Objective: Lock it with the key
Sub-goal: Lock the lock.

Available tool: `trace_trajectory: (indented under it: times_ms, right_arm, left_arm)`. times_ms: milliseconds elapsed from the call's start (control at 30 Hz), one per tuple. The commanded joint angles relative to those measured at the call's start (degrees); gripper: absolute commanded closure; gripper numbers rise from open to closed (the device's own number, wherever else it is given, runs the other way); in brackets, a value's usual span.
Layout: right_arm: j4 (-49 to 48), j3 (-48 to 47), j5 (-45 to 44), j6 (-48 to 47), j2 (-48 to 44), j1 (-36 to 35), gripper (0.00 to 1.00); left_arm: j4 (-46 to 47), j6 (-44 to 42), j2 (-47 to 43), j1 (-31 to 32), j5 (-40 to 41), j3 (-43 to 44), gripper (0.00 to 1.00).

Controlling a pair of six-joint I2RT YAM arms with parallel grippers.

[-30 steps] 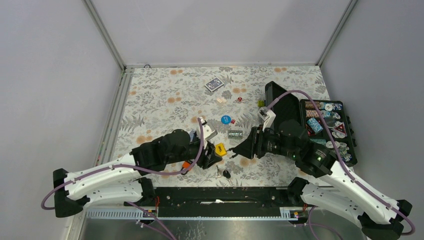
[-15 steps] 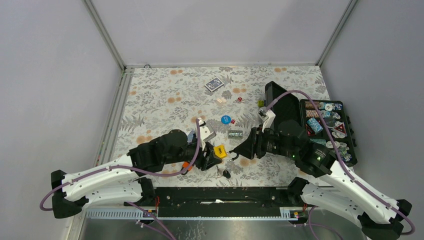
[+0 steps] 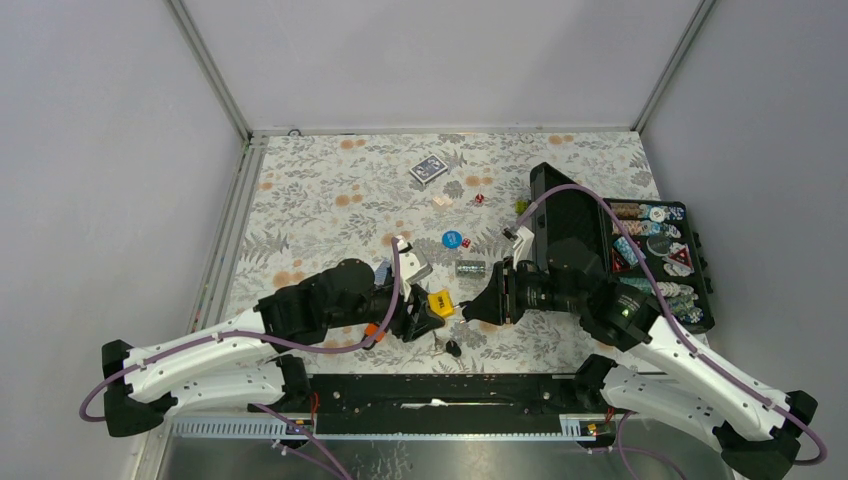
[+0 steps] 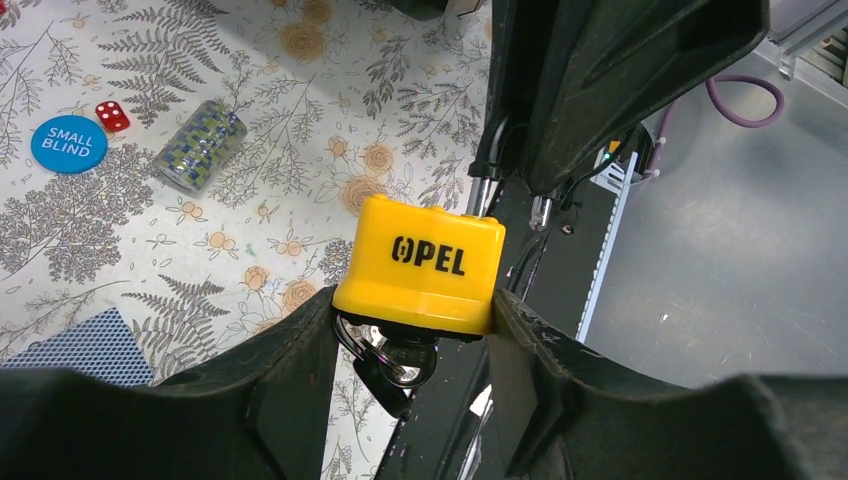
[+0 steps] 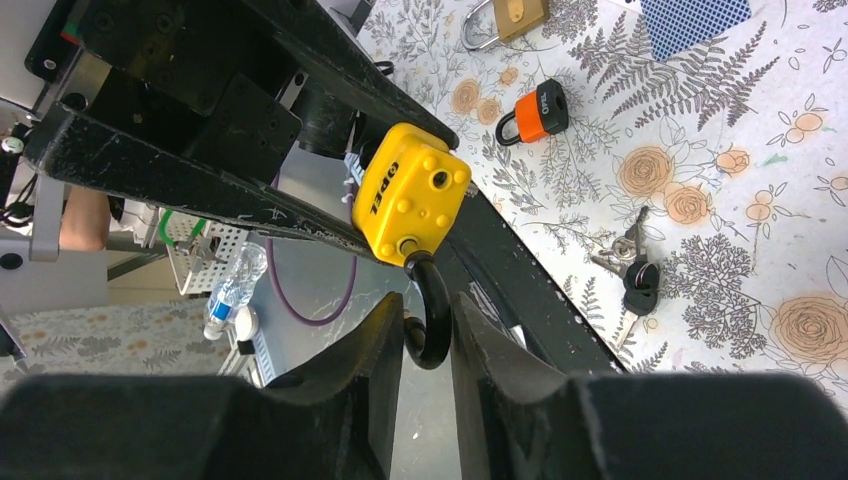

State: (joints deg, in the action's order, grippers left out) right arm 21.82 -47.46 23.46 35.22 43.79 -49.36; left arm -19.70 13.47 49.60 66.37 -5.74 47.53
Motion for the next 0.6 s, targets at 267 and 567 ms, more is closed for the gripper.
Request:
trace_trajectory:
  times_ms: [267, 567]
  right_arm:
    - [-3.2, 0.5, 0.1, -0.4, -0.5, -0.2, 0.94]
    - [-6.0, 0.7, -0.2, -0.9, -3.8, -0.2, 1.0]
  left_arm:
    - [7.0, -0.7, -1.2, 0.3, -2.9, 2.6, 1.0]
    - [8.7, 0.6, -3.1, 0.3, -0.7, 1.7, 0.11]
